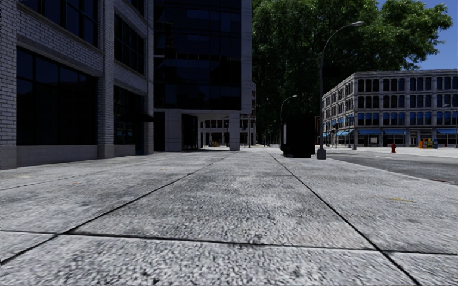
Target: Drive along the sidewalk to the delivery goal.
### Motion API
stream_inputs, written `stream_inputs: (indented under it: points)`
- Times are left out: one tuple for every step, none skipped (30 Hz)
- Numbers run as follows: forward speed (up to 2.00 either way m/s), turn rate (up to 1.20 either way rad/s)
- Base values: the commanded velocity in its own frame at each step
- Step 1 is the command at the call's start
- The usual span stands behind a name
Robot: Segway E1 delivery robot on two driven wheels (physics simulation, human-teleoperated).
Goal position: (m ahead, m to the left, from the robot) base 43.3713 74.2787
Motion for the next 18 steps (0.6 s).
stream_inputs:
  points:
    - [2.00,0.00]
    - [2.00,0.00]
    - [2.00,0.00]
    - [2.00,0.00]
    - [2.00,0.00]
    - [2.00,0.02]
    - [2.00,0.02]
    - [2.00,0.09]
    - [2.00,0.14]
    - [2.00,0.19]
    - [2.00,0.19]
    - [2.00,0.21]
    - [2.00,0.24]
    - [2.00,0.27]
    - [2.00,0.27]
    - [2.00,0.29]
    - [2.00,0.29]
    - [2.00,0.29]
